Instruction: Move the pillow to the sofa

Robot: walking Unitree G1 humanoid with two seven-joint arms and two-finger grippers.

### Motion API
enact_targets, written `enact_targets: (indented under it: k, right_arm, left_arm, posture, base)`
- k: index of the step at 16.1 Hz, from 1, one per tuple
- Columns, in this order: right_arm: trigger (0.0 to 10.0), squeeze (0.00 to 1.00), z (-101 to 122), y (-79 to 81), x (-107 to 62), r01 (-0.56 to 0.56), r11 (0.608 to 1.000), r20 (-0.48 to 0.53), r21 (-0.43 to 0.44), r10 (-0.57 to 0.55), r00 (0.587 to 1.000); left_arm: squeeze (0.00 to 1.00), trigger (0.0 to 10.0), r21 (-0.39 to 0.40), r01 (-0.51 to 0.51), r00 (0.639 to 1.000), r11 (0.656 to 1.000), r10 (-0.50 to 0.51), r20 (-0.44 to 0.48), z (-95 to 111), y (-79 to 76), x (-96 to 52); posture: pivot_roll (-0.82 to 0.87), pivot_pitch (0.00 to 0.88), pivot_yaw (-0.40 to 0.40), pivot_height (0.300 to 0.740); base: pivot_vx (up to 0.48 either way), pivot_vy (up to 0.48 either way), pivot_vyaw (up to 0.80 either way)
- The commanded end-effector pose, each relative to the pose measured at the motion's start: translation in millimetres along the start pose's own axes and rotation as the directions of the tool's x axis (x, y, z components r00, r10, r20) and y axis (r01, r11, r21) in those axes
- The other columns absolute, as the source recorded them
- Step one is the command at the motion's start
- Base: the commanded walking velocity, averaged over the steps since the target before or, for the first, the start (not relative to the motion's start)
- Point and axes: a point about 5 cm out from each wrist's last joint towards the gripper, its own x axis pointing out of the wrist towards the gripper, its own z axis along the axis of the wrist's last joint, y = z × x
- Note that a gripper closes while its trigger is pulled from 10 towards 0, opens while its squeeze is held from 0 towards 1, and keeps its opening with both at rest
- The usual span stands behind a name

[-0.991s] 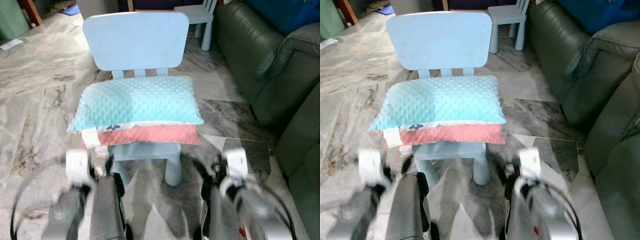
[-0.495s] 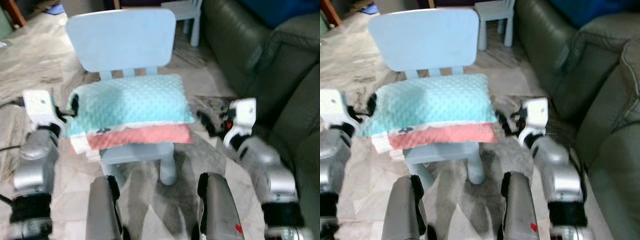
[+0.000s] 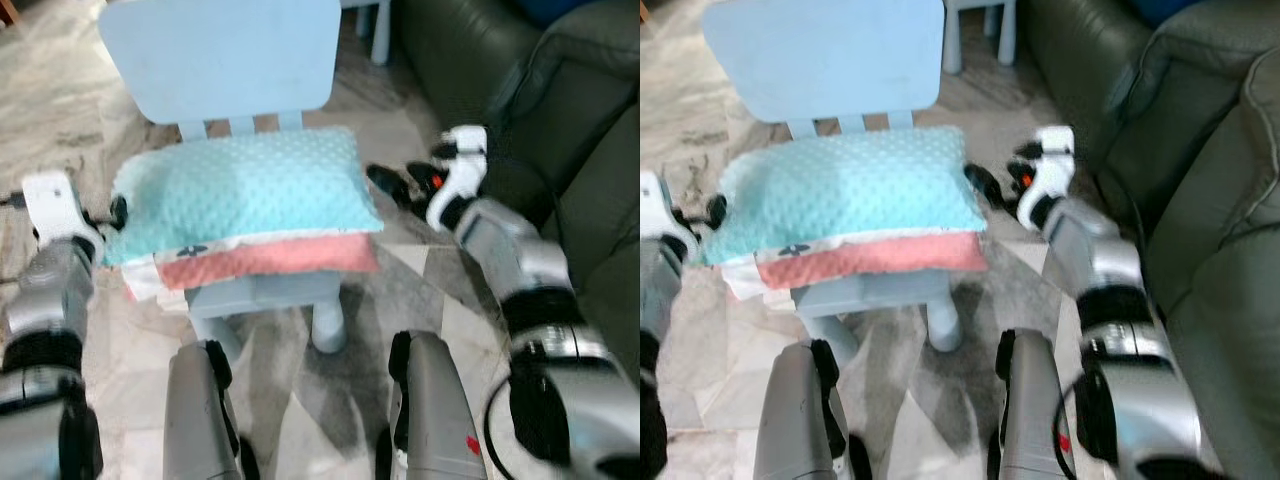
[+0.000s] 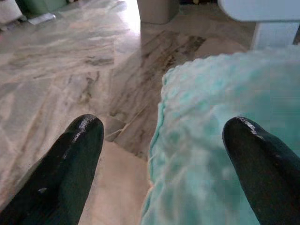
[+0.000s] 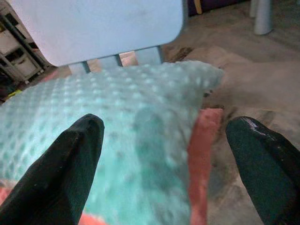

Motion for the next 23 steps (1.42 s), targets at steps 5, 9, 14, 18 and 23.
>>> enact_targets:
  k: [5, 9, 14, 18, 23]
  right_arm:
    - [10.0, 0.0, -1.2, 13.1, 21.3, -0.01, 0.99, -0.022, -0.138, 0.007, 1.0]
    - [10.0, 0.0, 0.6, 23.4, 28.7, -0.054, 0.988, -0.012, -0.146, 0.053, 0.999]
    - [10.0, 0.0, -10.4, 41.2, 38.3, -0.1, 0.983, -0.033, -0.153, 0.096, 0.995]
    - [10.0, 0.0, -19.5, 59.2, 45.5, -0.155, 0.981, -0.042, -0.115, 0.151, 0.988]
    - [10.0, 0.0, -36.2, 77.2, 48.1, -0.262, 0.964, -0.08, -0.054, 0.257, 0.963]
  left_arm:
    - [0.0, 10.0, -0.054, 0.039, 0.999, 0.998, -0.04, -0.021, 7.5, 7.6, 7.4]
    - [0.0, 10.0, -0.193, 0.056, 0.998, 0.98, -0.063, -0.03, 10.4, 4.2, 11.0]
    - [0.0, 10.0, -0.163, 0.169, 0.984, 0.972, -0.176, -0.028, 13.4, -20.6, 15.6]
    - [0.0, 10.0, -0.273, 0.256, 0.962, 0.927, -0.272, -0.025, 9.9, -36.9, 15.9]
    - [0.0, 0.0, -0.361, 0.343, 0.921, 0.867, -0.386, -0.053, -4.2, -46.2, 10.9]
  posture:
    - [0.1, 0.289, 0.036, 0.432]
    - [0.1, 0.301, 0.033, 0.432]
    - [0.11, 0.312, 0.039, 0.432]
    - [0.11, 0.312, 0.037, 0.432]
    - [0.11, 0.306, 0.037, 0.432]
  base:
    - [0.0, 0.0, 0.0]
    - [0.0, 0.0, 0.0]
    - [0.0, 0.0, 0.0]
    - [0.0, 0.0, 0.0]
    - [0.0, 0.0, 0.0]
